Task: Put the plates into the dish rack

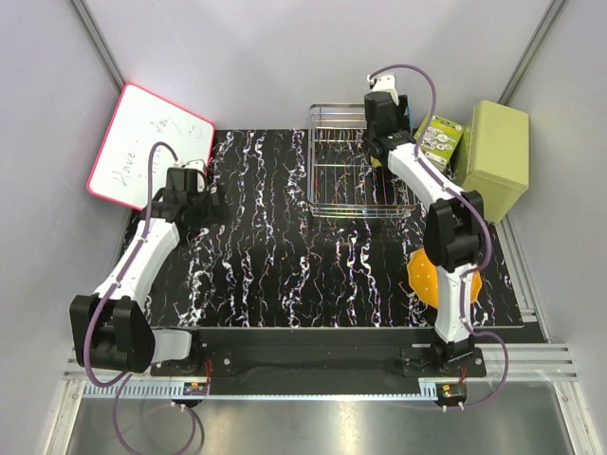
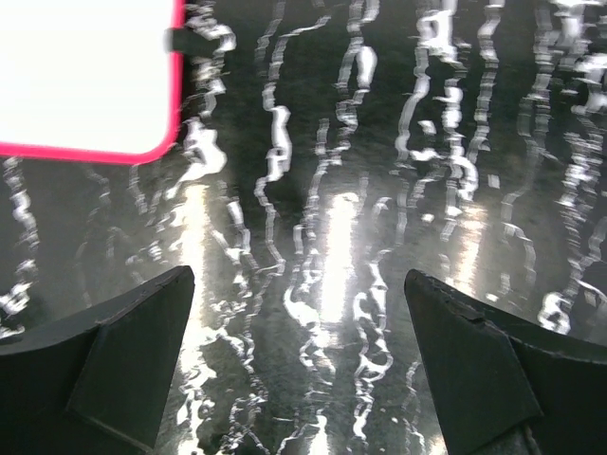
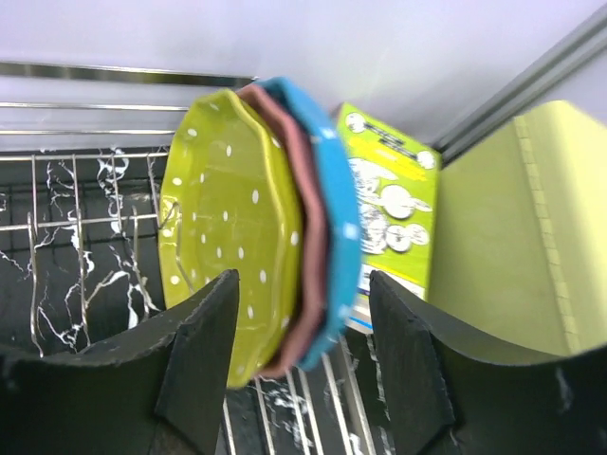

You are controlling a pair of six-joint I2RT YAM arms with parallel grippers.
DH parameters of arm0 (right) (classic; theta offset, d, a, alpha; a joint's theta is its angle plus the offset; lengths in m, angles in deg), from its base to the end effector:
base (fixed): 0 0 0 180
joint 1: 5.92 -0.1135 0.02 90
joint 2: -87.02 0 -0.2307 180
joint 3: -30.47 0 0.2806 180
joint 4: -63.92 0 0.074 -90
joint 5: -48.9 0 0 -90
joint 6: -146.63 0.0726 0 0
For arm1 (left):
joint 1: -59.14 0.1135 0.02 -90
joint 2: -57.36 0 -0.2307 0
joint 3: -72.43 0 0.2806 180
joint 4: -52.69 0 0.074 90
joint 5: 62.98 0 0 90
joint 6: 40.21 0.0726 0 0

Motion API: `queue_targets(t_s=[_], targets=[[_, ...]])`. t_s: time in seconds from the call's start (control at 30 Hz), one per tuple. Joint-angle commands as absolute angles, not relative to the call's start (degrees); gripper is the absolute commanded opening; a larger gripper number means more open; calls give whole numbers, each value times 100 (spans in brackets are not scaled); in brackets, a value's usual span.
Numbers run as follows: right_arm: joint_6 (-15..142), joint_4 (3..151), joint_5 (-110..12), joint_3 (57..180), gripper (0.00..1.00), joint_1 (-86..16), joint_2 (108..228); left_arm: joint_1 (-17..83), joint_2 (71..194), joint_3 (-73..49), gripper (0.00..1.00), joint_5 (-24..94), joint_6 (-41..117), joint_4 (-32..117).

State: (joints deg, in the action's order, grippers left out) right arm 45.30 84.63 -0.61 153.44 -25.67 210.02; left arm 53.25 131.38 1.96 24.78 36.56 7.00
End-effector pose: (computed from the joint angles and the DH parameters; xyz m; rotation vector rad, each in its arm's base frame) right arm 0.5308 0.1405 0.2611 -0.0411 1.8832 -0.5789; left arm 0.3308 -0.0313 0.2069 -0.1733 2.4258 -0.1032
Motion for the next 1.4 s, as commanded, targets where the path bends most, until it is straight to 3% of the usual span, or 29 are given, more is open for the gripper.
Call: queue_targets(t_s=[0.0,0.17,0.33,0.43,0.6,0.77,1.03,1.37], targets=[[4433,8241,170,14716,66,-2579,19726,5152,12804,-100,99,3782,3793,949],[4354,8444,284,13120,76,-2553,18024,3518,12548,-100,99,4494,3609,1482],[4195,9276,223,11912,88,-2509,16588,1978,12933,-319,99,4215,3003,2344],[4169,10375,-663,11481,92,-2158,15867,1495,13487,-468,98,4206,2537,2985],[4267,12027,-2043,11480,97,-649,15435,853,14840,-1171,91,4214,1809,3419],[3661,12389,-3441,10742,98,373,14917,283,16034,-1988,81,3846,1044,3410],[2553,12839,-4962,9811,96,1718,15047,-405,16907,-2773,79,3520,998,3155],[1541,12522,-5376,9801,92,2668,16480,454,14878,-1322,80,3441,2771,2400]])
